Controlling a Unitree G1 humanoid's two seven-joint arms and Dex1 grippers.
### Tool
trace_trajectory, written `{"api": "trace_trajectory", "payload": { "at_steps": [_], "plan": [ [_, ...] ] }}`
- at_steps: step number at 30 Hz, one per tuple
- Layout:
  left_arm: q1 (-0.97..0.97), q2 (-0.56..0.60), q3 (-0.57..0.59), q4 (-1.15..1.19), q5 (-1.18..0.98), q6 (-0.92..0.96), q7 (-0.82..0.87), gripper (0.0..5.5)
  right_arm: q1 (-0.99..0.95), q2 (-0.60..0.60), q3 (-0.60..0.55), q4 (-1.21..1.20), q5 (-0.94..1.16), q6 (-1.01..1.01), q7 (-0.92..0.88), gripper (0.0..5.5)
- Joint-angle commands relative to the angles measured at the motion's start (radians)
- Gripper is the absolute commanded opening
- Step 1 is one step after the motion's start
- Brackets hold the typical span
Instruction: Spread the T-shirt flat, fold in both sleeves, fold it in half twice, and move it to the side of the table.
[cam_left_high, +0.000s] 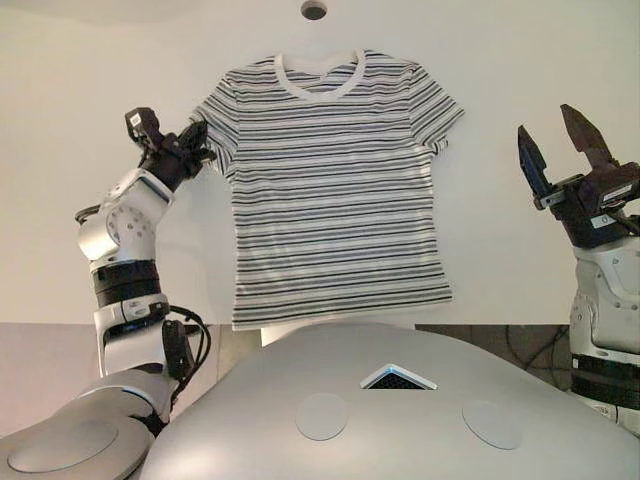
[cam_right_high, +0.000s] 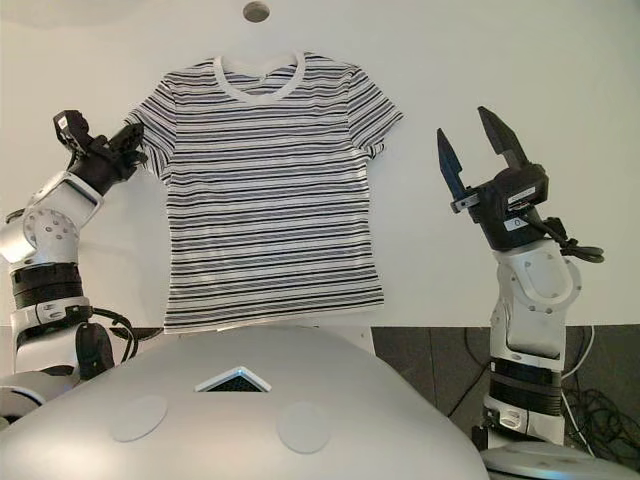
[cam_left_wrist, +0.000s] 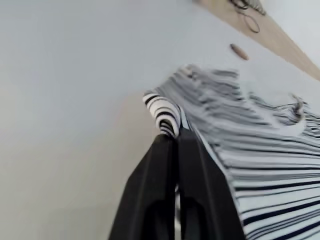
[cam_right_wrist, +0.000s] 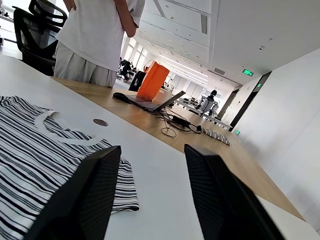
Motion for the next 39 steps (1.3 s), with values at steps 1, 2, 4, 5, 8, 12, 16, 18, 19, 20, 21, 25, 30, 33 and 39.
{"api": "trace_trajectory", "payload": {
  "at_steps": [1,2,4,5,8,12,16,18,19,20,21,25,30,33,39],
  "plan": [
    [0.026,-0.016,-0.091,-0.142,0.077,-0.030,0.004,0.03,-0.023,0.006,0.014,-0.005,-0.012,0.010,-0.003,2.41],
    [0.034,-0.015,-0.115,-0.164,0.096,-0.035,0.000,0.03,-0.025,0.007,0.018,-0.003,-0.015,0.009,-0.004,2.41],
    [0.044,-0.010,-0.150,-0.188,0.134,-0.054,-0.011,0.03,-0.028,0.012,0.025,0.007,-0.020,0.004,-0.006,2.41],
    [0.044,-0.010,-0.158,-0.196,0.144,-0.058,-0.014,0.03,-0.029,0.014,0.027,0.012,-0.021,0.001,-0.008,2.41],
    [0.040,-0.010,-0.200,-0.209,0.182,-0.062,-0.023,0.03,-0.024,0.026,0.040,0.025,-0.032,-0.011,-0.013,2.41],
    [0.001,-0.022,-0.320,-0.190,0.270,-0.035,-0.017,0.03,-0.023,0.040,0.051,0.032,-0.050,-0.018,-0.019,2.41],
    [-0.087,-0.079,-0.325,-0.139,0.259,0.026,-0.001,0.22,-0.013,0.056,0.058,0.043,-0.054,-0.027,-0.024,2.41],
    [-0.120,-0.099,-0.310,-0.127,0.243,0.065,0.002,0.60,-0.006,0.063,0.059,0.053,-0.053,-0.029,-0.028,2.41],
    [-0.133,-0.114,-0.294,-0.121,0.237,0.092,0.022,0.79,-0.004,0.067,0.058,0.061,-0.060,-0.026,-0.035,2.41],
    [-0.142,-0.127,-0.275,-0.118,0.213,0.124,0.028,0.99,-0.006,0.070,0.056,0.070,-0.069,-0.022,-0.045,2.41],
    [-0.149,-0.144,-0.240,-0.130,0.173,0.156,0.027,0.99,-0.017,0.073,0.045,0.093,-0.093,-0.006,-0.075,2.41],
    [-0.152,-0.171,-0.125,-0.292,-0.044,0.253,-0.039,0.99,-0.077,0.107,0.016,0.172,-0.075,0.130,-0.166,2.41],
    [-0.087,-0.107,-0.112,-0.426,-0.042,0.160,-0.098,0.99,-0.260,0.140,0.001,0.212,0.127,0.528,-0.196,2.41],
    [-0.023,-0.092,-0.150,-0.458,0.047,0.039,-0.098,0.99,-0.432,0.152,-0.003,0.333,0.252,0.802,-0.188,2.41],
    [0.080,-0.111,-0.193,-0.497,0.092,-0.068,-0.099,0.99,-0.660,0.156,-0.026,0.591,0.335,1.041,-0.152,2.41]
  ]
}}
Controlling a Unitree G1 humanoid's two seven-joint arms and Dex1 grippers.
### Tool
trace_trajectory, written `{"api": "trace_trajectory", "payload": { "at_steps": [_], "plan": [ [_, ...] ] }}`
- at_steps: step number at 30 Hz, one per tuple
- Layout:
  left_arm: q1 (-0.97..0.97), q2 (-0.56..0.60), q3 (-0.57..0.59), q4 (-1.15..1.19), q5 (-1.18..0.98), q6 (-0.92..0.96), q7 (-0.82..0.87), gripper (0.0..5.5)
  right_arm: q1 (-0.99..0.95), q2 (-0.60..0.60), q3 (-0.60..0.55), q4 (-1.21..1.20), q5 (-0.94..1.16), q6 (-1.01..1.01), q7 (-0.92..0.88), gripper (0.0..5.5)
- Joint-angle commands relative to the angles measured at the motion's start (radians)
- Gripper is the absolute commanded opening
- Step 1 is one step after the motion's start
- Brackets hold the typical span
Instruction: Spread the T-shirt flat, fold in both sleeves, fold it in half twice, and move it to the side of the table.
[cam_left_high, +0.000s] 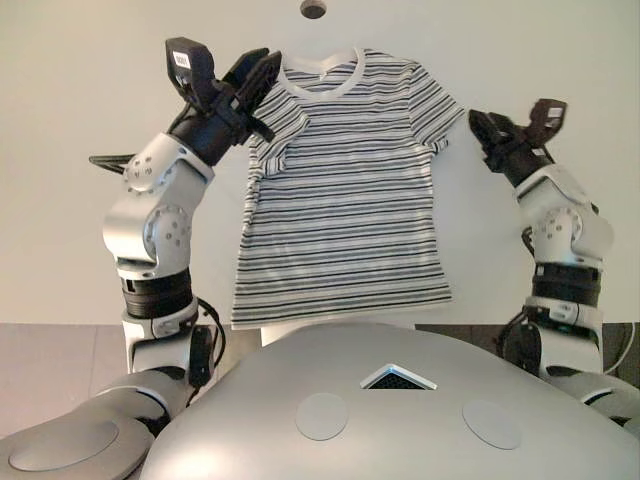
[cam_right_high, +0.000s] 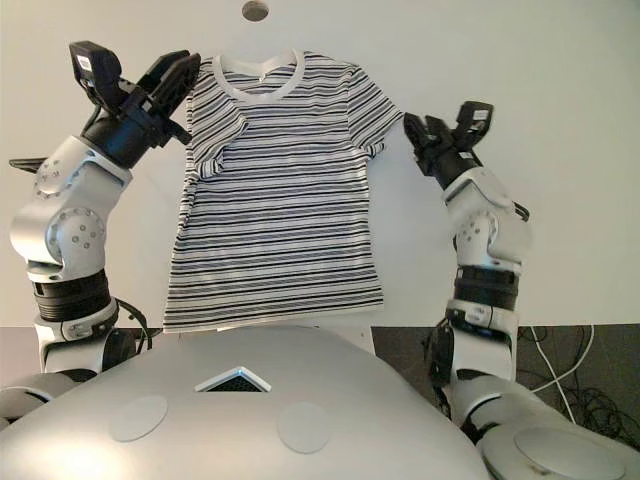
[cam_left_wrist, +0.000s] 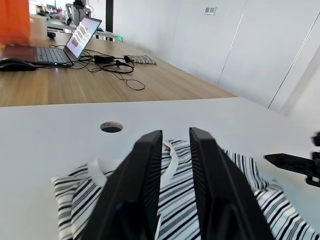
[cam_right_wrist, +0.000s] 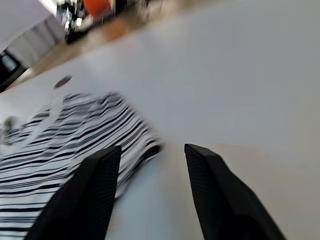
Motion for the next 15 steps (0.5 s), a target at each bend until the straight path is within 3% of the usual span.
{"api": "trace_trajectory", "payload": {
  "at_steps": [1,10,15],
  "plan": [
    [0.027,-0.008,-0.005,-0.005,-0.001,-0.026,-0.001,0.99,-0.110,-0.004,-0.021,0.144,0.001,0.053,0.002,2.41],
    [0.051,-0.024,-0.010,-0.014,-0.025,-0.017,0.007,0.99,-0.139,0.001,0.021,0.215,-0.069,0.029,0.035,2.41],
    [0.057,-0.027,-0.013,-0.012,-0.023,-0.019,0.009,1.02,-0.113,0.009,0.054,0.156,-0.086,0.023,0.059,1.36]
  ]
}}
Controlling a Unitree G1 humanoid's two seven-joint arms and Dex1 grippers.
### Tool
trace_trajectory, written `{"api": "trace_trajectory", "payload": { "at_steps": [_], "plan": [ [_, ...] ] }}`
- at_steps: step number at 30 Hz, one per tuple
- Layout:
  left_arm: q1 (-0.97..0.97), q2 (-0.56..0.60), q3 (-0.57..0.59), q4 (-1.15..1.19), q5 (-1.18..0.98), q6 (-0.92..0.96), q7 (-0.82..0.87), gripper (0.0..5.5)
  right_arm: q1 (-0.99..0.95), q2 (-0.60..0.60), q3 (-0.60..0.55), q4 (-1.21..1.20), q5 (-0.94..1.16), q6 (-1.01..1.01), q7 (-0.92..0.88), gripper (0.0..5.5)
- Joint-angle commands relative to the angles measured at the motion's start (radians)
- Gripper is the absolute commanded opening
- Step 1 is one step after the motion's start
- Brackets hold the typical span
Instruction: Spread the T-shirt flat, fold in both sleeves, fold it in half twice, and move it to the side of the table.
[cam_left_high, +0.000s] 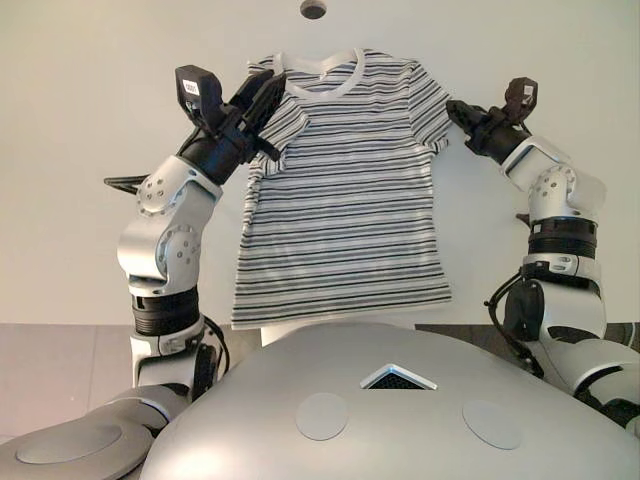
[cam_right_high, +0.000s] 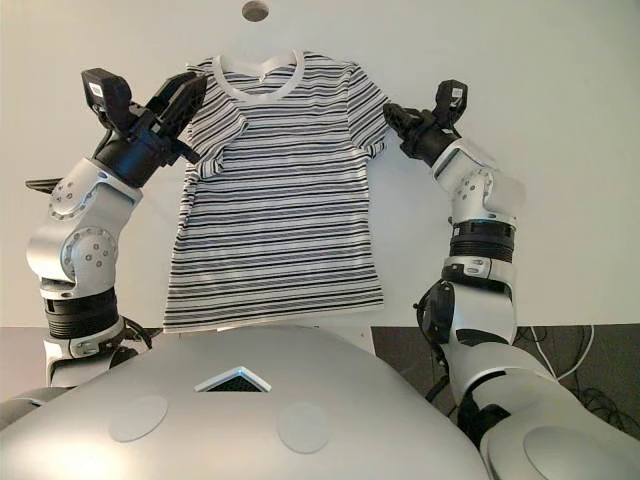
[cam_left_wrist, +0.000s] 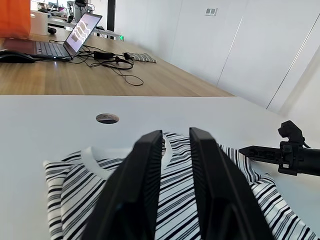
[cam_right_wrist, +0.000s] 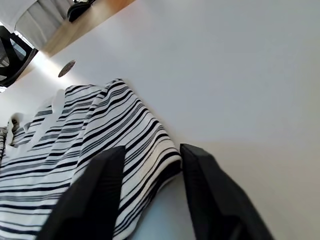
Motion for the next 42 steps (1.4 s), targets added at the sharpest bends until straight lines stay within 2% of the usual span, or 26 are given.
{"api": "trace_trajectory", "payload": {
  "at_steps": [1,7,14,18,22,27,34,37,40,42],
  "plan": [
    [0.005,-0.003,-0.010,-0.011,-0.007,0.001,0.006,1.02,0.038,0.011,0.034,-0.040,-0.030,0.013,0.007,1.13],
    [0.004,-0.008,-0.013,-0.011,-0.011,0.004,0.010,1.02,0.053,0.016,0.025,-0.070,-0.043,0.004,-0.007,0.01],
    [-0.005,-0.014,-0.015,0.001,-0.019,0.004,0.012,1.02,0.104,0.038,0.040,-0.235,-0.088,-0.081,-0.065,0.01],
    [-0.014,-0.015,-0.018,0.011,-0.018,0.005,0.016,1.02,0.133,0.064,0.111,-0.399,-0.189,-0.150,-0.143,0.01],
    [-0.015,-0.023,-0.023,-0.017,-0.018,-0.001,0.032,1.02,0.133,0.074,0.283,-0.473,-0.344,-0.221,-0.170,0.01],
    [-0.010,-0.014,-0.056,-0.093,0.001,-0.004,0.046,1.02,0.131,0.027,0.496,-0.424,-0.559,-0.272,-0.154,0.01],
    [-0.015,-0.011,-0.079,-0.092,0.014,-0.014,0.049,1.02,0.082,0.029,0.683,-0.262,-0.774,-0.309,-0.137,0.01],
    [-0.013,-0.011,-0.091,-0.086,0.029,-0.026,0.048,1.02,0.082,0.049,0.689,-0.232,-0.794,-0.324,-0.143,0.01],
    [-0.015,-0.007,-0.105,-0.054,0.085,-0.084,0.049,1.02,0.091,0.069,0.669,-0.252,-0.785,-0.328,-0.151,0.64],
    [-0.001,0.022,-0.130,-0.003,0.219,-0.231,0.057,1.02,0.125,0.060,0.647,-0.361,-0.737,-0.340,-0.104,0.84]
  ]
}}
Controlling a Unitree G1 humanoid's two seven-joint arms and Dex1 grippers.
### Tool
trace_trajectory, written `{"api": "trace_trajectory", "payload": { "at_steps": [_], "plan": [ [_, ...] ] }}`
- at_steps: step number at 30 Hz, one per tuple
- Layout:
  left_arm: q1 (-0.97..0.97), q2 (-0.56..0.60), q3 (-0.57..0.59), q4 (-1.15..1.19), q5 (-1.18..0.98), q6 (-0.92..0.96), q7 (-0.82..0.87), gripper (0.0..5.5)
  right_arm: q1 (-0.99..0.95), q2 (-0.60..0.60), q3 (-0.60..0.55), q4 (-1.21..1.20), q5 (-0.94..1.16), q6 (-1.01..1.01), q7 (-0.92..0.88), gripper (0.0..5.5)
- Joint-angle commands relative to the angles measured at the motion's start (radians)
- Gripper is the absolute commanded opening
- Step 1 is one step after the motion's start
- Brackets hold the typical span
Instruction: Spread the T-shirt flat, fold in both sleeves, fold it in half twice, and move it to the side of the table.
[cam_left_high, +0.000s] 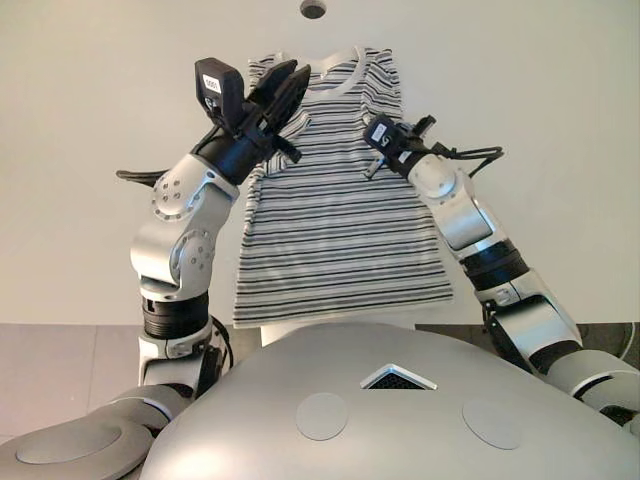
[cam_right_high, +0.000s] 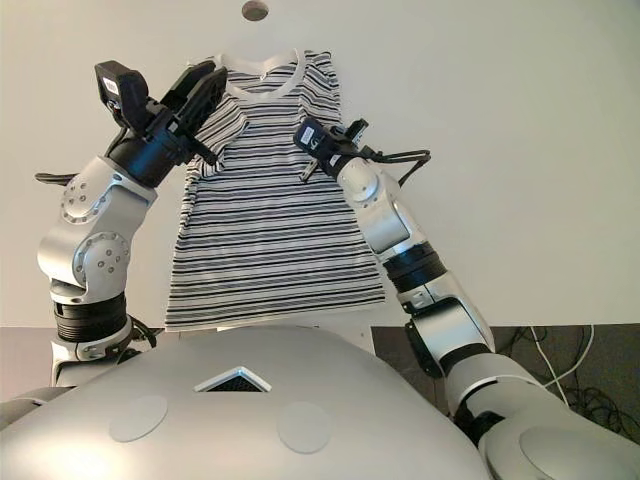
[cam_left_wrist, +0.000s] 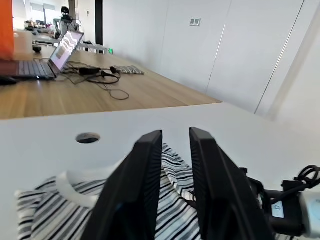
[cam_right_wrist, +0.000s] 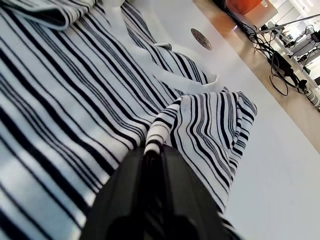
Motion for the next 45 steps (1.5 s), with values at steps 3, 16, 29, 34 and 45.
{"api": "trace_trajectory", "payload": {
  "at_steps": [3,16,29,34,45],
  "plan": [
    [0.050,0.124,-0.032,0.148,0.317,-0.399,-0.033,1.02,0.149,-0.038,-0.141,-0.423,0.255,0.052,0.187,0.84],
    [0.714,0.673,0.200,0.337,0.856,-1.431,-0.219,1.02,0.909,-0.429,-0.848,-0.560,0.377,-0.612,0.701,0.84],
    [0.813,0.669,0.319,0.322,1.204,-1.727,-0.058,1.81,1.000,-0.621,-0.704,-0.557,0.175,-0.681,0.776,1.72],
    [0.847,0.726,0.326,0.189,1.130,-1.670,-0.116,1.81,1.001,-0.670,-0.717,-0.519,0.160,-0.670,0.778,1.72],
    [0.844,0.876,0.303,-0.062,0.803,-1.427,-0.290,1.81,0.911,-0.676,-0.617,-0.451,0.134,-0.647,0.738,1.72]
  ]
}}
